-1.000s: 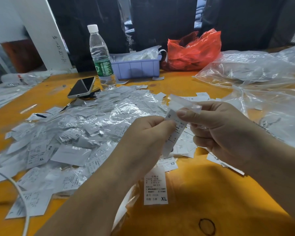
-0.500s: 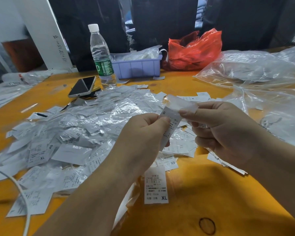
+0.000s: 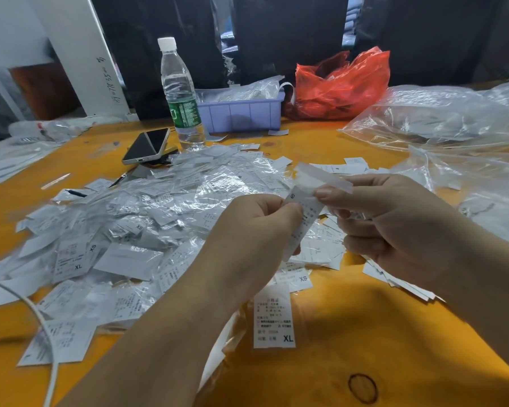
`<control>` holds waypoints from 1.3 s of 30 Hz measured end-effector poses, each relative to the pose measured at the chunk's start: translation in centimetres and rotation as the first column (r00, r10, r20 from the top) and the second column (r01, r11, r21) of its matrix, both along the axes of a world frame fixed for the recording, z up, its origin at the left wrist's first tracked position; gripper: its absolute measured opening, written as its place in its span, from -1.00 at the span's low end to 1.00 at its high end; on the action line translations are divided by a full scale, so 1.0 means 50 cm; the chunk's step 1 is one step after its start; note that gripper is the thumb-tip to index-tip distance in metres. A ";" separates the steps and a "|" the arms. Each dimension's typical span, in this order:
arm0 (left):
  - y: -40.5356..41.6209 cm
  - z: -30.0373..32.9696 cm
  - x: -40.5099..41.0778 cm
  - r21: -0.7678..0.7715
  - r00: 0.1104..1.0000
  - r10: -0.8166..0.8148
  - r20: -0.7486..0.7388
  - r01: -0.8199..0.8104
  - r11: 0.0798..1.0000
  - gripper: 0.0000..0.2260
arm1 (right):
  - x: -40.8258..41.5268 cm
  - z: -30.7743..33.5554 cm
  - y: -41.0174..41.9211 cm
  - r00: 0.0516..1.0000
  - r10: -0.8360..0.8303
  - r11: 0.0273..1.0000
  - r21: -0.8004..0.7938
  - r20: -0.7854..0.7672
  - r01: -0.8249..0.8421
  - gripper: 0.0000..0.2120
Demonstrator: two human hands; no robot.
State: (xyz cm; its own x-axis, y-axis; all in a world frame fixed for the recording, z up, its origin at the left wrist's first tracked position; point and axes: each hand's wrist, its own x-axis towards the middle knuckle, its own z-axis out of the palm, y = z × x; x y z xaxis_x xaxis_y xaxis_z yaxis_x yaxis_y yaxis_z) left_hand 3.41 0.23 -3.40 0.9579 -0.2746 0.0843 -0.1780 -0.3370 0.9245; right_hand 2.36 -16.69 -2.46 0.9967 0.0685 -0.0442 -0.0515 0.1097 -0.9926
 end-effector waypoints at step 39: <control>0.006 0.002 0.007 -0.075 0.999 -0.054 -0.002 0.054 0.996 -0.78 | -0.004 0.009 -0.005 0.980 0.177 0.983 -0.035 -0.095 -0.181 -0.92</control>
